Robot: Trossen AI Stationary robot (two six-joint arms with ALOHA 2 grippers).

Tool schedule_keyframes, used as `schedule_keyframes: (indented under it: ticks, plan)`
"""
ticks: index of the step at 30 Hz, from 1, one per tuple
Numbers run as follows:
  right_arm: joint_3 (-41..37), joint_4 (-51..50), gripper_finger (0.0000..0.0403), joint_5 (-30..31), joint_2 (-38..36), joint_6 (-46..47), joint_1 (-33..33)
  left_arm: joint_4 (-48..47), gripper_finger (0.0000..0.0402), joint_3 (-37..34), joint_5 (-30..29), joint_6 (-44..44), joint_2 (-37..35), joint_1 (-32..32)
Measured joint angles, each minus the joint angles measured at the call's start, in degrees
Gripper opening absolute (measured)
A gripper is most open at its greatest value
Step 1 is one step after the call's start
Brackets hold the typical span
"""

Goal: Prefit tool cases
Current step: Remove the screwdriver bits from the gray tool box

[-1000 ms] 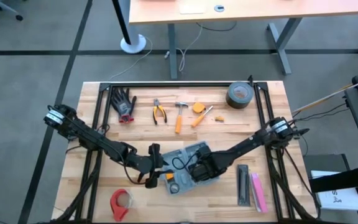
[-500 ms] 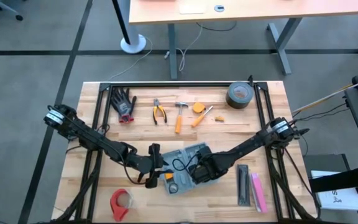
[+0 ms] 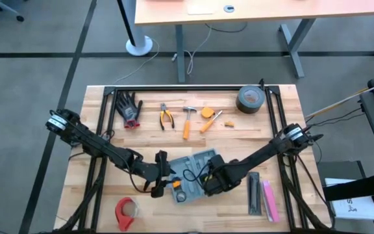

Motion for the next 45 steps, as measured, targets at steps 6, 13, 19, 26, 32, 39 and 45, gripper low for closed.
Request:
schedule_keyframes:
  ticks: [6,13,19,26,32,39,45]
  plan:
    - [-1.79,4.55,0.0131,-0.19,0.00,-0.72,-0.02,0.03,0.0194,0.00,0.15,-0.08,0.04,0.00]
    - [-3.84,7.83,0.0133,-0.46,-0.07,-0.70,-0.42,0.23,0.0190,0.02,0.13,-0.08,0.04,0.00]
    - [-3.94,7.92,0.0136,-0.20,-0.07,-1.59,-1.47,0.38,0.0193,0.00,0.13,-0.08,0.07,0.00]
    - [-4.00,11.54,0.0125,-0.10,-0.07,-4.18,-2.36,0.50,0.0189,0.00,0.13,-0.25,0.11,0.00]
    - [-4.51,15.39,0.0116,0.01,-0.07,-5.46,-2.47,0.46,0.0185,0.00,0.14,-0.24,0.11,0.00]
    - [-5.29,21.32,0.0105,0.48,-0.07,-7.08,-2.30,0.41,0.0192,0.00,0.15,-0.23,0.11,0.00]
    - [-5.59,21.19,0.0101,0.44,-0.04,-7.22,-2.29,-1.87,0.0190,0.00,4.48,-2.02,0.13,-0.02]
